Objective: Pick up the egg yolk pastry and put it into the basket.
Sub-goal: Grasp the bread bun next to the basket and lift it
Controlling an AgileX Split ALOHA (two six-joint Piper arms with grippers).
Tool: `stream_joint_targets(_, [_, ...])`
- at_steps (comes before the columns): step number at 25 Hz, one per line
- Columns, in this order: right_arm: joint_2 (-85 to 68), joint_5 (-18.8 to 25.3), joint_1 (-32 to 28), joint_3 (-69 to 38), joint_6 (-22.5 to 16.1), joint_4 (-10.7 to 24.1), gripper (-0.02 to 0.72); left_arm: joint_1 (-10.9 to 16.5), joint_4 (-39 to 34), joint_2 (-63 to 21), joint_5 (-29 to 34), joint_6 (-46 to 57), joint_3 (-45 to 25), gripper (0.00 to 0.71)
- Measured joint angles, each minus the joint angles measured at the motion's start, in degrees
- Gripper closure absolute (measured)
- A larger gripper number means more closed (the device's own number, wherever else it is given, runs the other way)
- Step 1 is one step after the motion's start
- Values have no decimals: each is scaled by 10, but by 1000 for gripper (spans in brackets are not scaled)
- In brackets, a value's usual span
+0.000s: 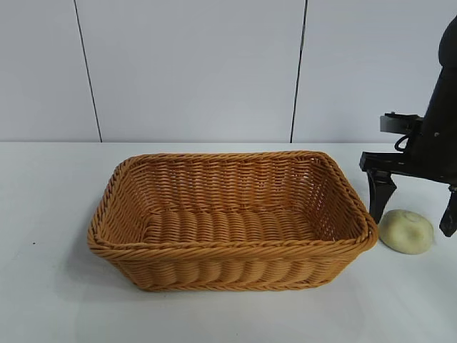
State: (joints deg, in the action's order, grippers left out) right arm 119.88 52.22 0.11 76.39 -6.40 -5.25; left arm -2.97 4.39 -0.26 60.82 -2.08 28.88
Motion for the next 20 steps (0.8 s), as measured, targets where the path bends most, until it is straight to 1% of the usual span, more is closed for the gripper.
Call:
stream_joint_targets(2, [1,-1,0,0,-1,1,76,0,0,0,0,0,0,23])
stream_joint_targets(5, [1,-1,0,0,-1,3,141,0,0,0,0,0,0,23])
stream_joint_targets(9, [1,0,0,0,-2,6,296,0,0,0,0,0,0,23])
stream_joint_targets(12, [1,0,0,0,-2,6,444,0,0,0,0,0,0,23])
stream_joint_targets(14, [1,0,0,0,-2,6,507,0,0,0,0,0,0,23])
stream_joint_targets(16, [0,3,0,0,-2,6,534,0,0,0,0,0,0,23])
stream_joint_targets(20, [-8,14,0,6,6,2,548,0,0,0,0,0,0,23])
